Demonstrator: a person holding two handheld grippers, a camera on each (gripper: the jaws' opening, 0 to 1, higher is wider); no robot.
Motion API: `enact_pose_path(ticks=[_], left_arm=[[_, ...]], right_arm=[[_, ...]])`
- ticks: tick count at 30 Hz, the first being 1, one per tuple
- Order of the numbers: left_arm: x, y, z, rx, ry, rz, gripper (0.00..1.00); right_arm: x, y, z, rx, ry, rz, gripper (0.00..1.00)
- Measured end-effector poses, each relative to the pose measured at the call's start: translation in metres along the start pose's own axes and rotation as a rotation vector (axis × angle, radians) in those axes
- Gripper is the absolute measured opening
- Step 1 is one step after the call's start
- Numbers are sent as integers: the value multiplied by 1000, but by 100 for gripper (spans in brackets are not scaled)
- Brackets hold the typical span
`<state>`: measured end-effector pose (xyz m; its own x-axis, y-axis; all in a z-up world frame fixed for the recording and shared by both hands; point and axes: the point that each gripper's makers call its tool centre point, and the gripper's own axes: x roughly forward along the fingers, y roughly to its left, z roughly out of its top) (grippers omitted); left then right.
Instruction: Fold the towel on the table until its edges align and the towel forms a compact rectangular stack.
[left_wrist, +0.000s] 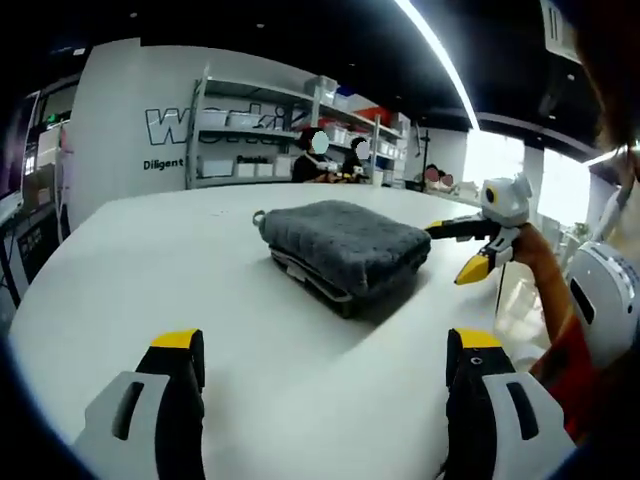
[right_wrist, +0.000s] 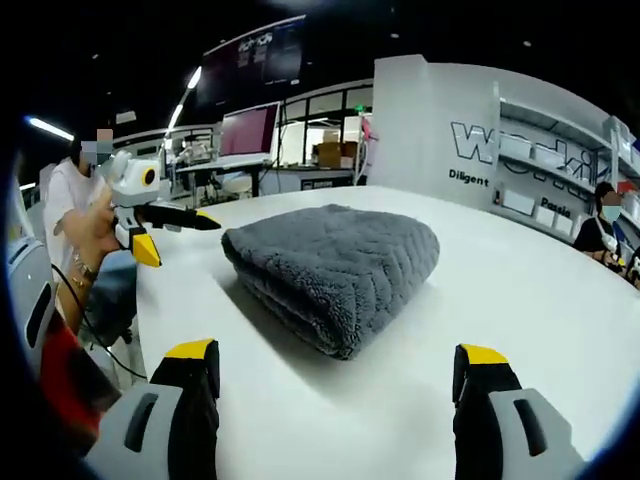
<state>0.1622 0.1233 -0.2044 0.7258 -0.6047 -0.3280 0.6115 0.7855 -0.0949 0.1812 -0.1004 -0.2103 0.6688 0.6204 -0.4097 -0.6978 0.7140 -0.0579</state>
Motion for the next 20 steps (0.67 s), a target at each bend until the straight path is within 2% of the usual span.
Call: enact_pose_path(ticks=[6, 15, 20], left_arm=[[-3, -6, 10, -32, -83, -36, 99], [-6, -6, 7, -67, -99, -45, 99], [-12, 0, 16, -121, -164, -54, 99]], right_arm=[[-6, 0, 1, 3, -10, -9, 99], [-11, 2, -8, -2, 2, -10, 99], [-12, 4, -2, 13, -31, 3, 99]])
